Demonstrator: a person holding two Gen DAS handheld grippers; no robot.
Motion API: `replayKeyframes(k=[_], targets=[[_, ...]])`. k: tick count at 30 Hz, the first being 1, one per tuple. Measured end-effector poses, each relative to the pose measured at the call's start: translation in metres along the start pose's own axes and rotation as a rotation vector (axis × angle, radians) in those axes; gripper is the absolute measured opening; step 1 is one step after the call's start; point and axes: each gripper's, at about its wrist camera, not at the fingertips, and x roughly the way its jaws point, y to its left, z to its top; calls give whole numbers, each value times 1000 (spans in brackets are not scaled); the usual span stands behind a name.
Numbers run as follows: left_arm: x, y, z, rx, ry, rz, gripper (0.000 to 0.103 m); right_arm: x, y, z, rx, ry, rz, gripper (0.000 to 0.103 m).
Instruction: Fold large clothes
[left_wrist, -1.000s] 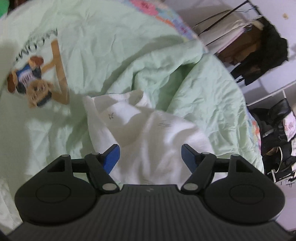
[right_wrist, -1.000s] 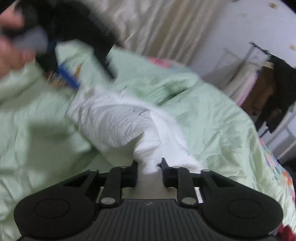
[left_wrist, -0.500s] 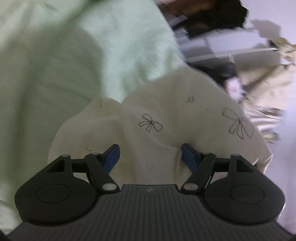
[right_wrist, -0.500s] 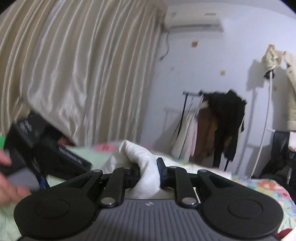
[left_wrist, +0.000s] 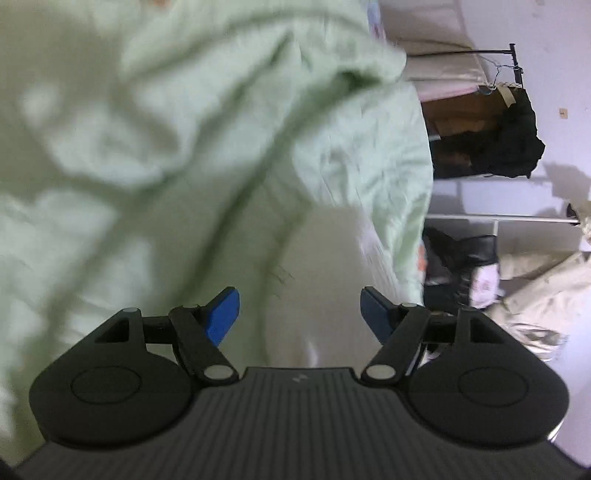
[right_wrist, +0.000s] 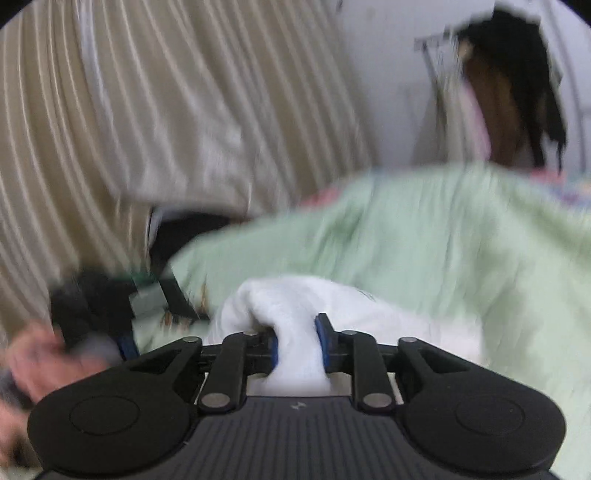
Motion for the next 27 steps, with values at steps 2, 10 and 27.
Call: replayKeyframes(k=[2, 10, 27], targets=[[-13, -24, 2, 96, -37, 18, 74, -8, 5, -10, -32, -25, 28, 58], [14, -109, -22, 480, 41, 56, 80, -15, 52, -21, -260, -76, 118, 66], [6, -56, -28, 278, -56, 55, 81, -26, 8, -29, 346, 136, 78, 78]])
